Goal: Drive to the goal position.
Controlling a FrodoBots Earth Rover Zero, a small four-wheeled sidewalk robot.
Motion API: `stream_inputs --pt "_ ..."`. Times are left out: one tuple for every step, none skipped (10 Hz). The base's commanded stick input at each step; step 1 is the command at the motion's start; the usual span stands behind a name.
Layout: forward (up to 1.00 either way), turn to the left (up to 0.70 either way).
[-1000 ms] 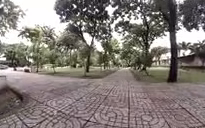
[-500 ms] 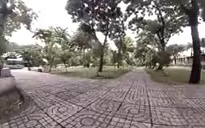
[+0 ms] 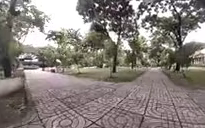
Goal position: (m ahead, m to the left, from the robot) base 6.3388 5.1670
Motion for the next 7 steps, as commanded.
stream_inputs --pt "0.70 0.19" --pt "0.70 0.00" --pt "0.70 0.10" --pt "0.70 0.20" --pt "0.70 0.03" --pt "0.70 0.00" --pt "0.70 0.22"
